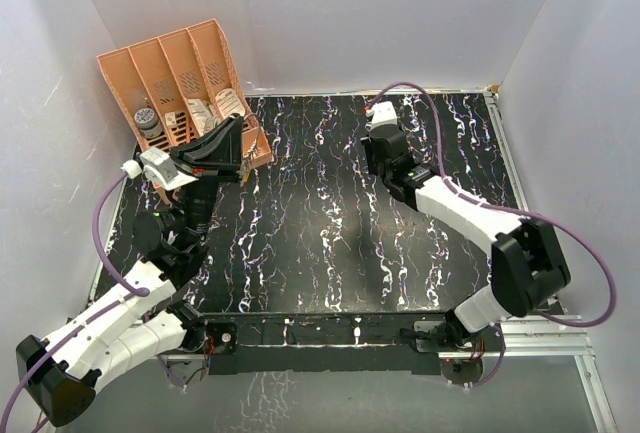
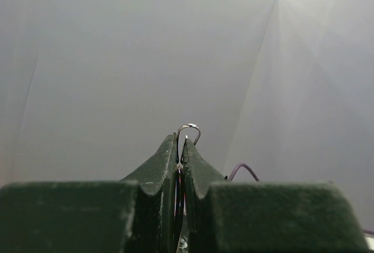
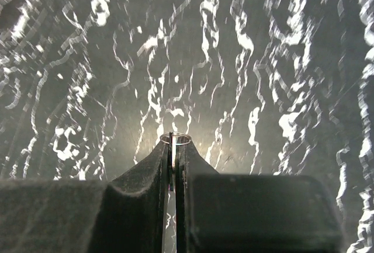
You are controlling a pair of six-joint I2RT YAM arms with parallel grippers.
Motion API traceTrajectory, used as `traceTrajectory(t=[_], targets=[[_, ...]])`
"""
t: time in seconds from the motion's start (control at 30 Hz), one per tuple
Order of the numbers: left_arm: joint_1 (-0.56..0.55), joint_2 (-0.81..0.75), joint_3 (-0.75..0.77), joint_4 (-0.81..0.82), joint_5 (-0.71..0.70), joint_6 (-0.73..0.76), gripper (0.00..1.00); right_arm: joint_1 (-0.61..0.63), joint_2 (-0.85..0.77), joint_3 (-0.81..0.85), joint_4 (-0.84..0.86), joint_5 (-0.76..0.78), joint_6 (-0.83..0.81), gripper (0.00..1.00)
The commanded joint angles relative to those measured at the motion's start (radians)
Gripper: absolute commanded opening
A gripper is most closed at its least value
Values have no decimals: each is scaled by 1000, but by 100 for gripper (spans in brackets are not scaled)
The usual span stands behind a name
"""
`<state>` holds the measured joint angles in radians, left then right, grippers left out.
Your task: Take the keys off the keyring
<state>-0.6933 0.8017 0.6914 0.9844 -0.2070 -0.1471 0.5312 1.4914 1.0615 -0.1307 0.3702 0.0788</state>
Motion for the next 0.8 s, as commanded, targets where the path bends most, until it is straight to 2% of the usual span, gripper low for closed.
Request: traceTrajectory(t=[0.0,0.3,0.37,0.5,0.6,0.67,0.77], targets=[[2,-7,3,3,17,-23,0,-88,46,-82,62,-156,174,0],[2,32,12,-4,30,-50,0,-126,142,-149,107,-123,213,0],[2,39,11,-1,29,-54,0,-128,162,-149,115,-132,215,11],[2,39,14,-13,27,-53,0,-129,172,-154,124,-106,220,50],[2,37,12,-16,23,-52,0,-131,164,-155,123,-96,219,67],[2,38,9,-12,18,-53,0,-130,149,-157,122,-106,220,72],[1,42,11,-12,19,-52,0,-130,94,-161,121,-148,205,71]])
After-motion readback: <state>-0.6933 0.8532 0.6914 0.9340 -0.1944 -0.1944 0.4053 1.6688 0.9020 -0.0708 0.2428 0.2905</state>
